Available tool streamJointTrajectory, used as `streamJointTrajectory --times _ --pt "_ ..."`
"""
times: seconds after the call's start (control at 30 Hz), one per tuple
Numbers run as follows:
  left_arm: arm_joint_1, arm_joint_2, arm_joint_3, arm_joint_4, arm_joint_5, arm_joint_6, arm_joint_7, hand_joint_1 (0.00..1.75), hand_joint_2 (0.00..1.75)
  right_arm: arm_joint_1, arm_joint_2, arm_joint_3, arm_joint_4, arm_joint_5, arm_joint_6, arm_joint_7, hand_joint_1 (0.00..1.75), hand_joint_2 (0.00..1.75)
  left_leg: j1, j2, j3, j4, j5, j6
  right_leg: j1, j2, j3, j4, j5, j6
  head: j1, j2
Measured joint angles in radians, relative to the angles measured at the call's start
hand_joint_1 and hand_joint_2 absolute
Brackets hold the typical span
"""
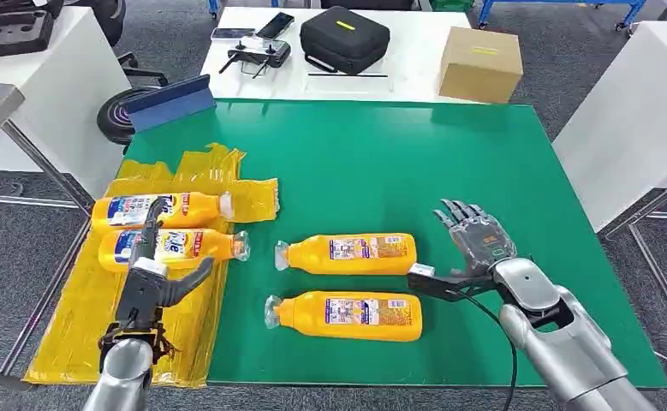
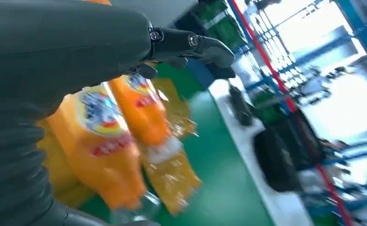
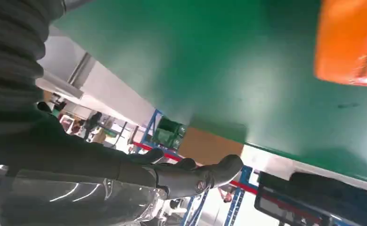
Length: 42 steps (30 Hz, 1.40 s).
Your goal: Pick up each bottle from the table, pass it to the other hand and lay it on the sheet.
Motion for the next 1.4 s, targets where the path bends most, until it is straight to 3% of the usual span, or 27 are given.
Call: streamJointTrajectory --times 0.47,1.4 --pt "0.018 0.0 -0.055 -0.093 0.112 -0.054 -0.008 0.0 1.75 -0.052 0.115 0.042 0.154 -0.037 -0.095 -0.039 0.0 1.75 0.0 0.0 0.0 0.0 0.0 0.0 0.0 0.0 0.0 0.0 0.0 0.0 0.0 0.0" --pt "0.051 0.0 -0.064 -0.124 0.125 -0.024 -0.008 0.0 1.75 -0.116 0.24 0.106 0.343 -0.042 -0.096 -0.049 0.0 1.75 0.0 0.0 0.0 0.0 0.0 0.0 0.0 0.0 0.0 0.0 0.0 0.0 0.0 0.0"
